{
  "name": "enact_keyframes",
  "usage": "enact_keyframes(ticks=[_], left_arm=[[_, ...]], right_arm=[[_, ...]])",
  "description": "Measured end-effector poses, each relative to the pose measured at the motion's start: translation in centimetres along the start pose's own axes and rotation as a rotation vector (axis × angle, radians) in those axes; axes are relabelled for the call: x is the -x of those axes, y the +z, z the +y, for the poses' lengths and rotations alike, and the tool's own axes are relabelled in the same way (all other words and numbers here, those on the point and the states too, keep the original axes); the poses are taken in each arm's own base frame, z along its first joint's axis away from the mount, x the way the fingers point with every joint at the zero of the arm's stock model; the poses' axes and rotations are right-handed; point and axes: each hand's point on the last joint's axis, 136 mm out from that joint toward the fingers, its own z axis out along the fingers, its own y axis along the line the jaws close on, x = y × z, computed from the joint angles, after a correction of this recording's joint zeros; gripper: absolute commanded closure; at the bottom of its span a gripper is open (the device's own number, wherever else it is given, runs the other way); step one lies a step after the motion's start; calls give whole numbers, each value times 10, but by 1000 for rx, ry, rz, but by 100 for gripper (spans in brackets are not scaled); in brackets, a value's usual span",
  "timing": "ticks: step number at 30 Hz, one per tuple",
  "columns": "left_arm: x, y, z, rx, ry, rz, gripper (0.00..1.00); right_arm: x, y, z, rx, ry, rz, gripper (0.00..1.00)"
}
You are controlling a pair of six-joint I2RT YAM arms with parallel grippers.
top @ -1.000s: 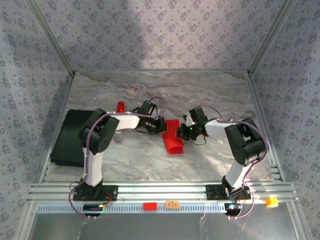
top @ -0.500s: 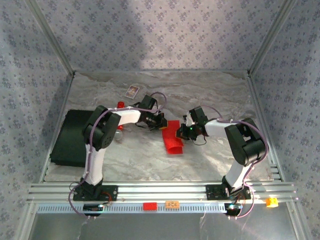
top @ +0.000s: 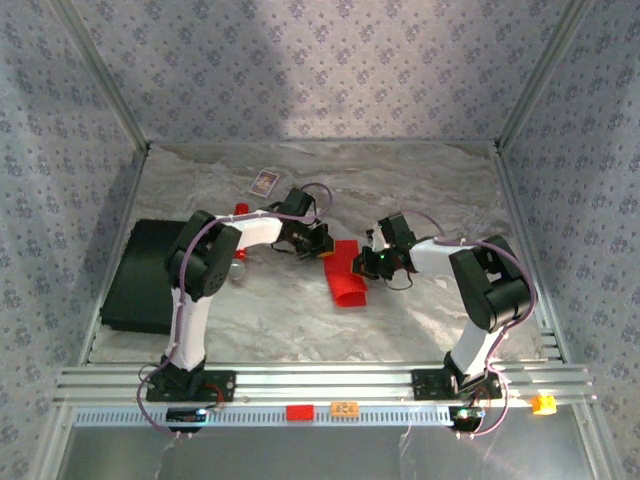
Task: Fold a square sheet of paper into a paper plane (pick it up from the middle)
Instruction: First fold the square sheet of paper in half at the center of the table.
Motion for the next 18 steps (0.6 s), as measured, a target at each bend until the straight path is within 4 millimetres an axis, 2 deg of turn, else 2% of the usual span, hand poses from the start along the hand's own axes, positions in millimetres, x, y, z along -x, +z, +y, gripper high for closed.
enact_keyframes(ticks=[13, 18], left_arm=[[19, -4, 4, 19, -69, -49, 100], [21, -4, 4, 22, -75, -51, 100]], right_arm=[[3, 0, 0, 1, -10, -15, 100], [3, 0, 0, 2, -12, -18, 100]])
